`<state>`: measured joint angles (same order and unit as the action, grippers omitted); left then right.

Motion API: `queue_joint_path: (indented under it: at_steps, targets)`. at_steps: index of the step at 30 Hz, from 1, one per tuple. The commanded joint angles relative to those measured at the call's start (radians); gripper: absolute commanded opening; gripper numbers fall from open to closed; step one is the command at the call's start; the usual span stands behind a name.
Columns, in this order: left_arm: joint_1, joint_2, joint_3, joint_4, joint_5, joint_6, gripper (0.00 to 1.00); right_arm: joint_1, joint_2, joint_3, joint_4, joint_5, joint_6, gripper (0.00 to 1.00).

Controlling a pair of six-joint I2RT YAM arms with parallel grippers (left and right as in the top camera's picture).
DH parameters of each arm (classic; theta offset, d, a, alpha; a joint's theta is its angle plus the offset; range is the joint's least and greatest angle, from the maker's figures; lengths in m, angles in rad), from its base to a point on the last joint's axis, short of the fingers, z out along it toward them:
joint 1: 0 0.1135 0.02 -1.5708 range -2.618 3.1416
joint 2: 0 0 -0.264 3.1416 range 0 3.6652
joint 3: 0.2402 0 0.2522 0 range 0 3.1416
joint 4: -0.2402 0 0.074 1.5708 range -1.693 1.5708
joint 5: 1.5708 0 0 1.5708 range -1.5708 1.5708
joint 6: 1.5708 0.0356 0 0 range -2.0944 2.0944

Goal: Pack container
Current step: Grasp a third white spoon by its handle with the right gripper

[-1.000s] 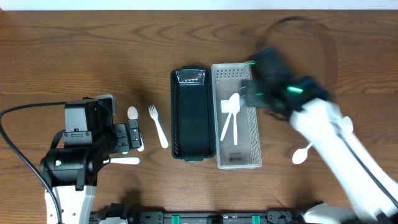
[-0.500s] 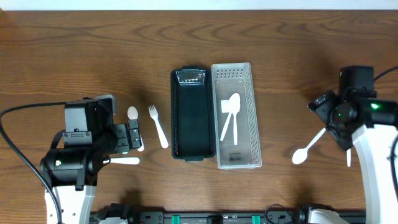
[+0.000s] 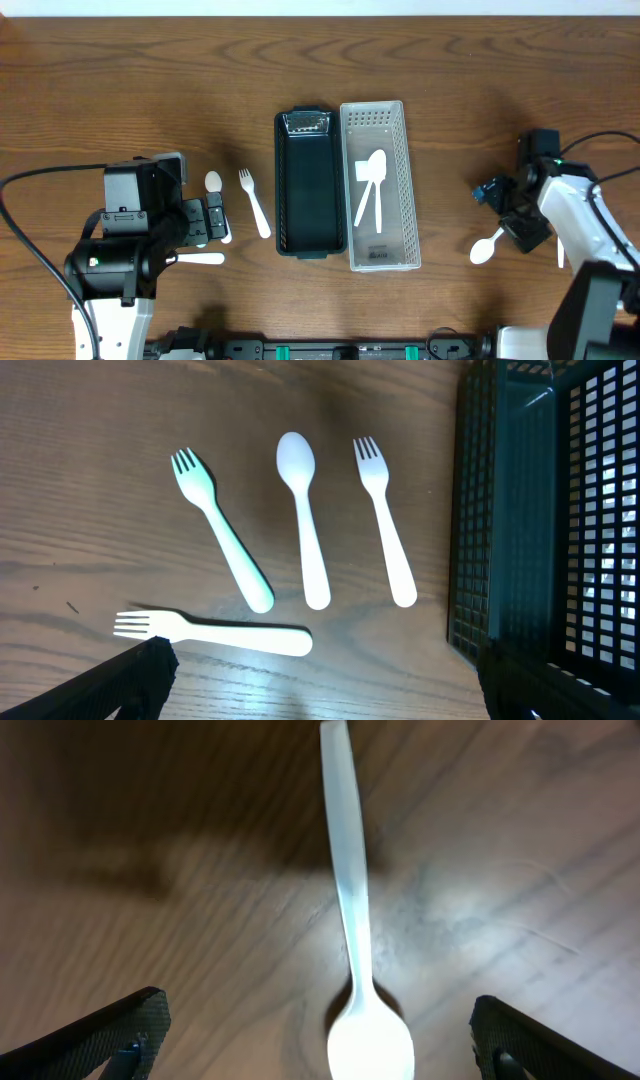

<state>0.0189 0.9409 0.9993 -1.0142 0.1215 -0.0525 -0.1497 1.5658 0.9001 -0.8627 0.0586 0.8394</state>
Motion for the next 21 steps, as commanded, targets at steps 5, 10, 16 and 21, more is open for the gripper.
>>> queue_joint_path:
  at_steps: [5, 10, 16, 21]
  targets:
    - [0.004, 0.000, 0.017, -0.003, 0.002, -0.005, 0.98, -0.009, 0.092, -0.024, 0.056, -0.019, -0.050, 0.99]
    - [0.004, 0.000, 0.017, -0.003, 0.002, -0.005, 0.98, -0.008, 0.136, -0.024, 0.071, -0.022, -0.063, 0.99]
    - [0.004, 0.000, 0.017, -0.003, 0.002, -0.005, 0.98, -0.006, 0.169, -0.025, 0.077, -0.026, -0.063, 0.99]
    - [0.004, 0.000, 0.017, -0.003, 0.002, -0.005, 0.98, -0.006, 0.175, -0.026, 0.077, -0.030, -0.063, 0.87]
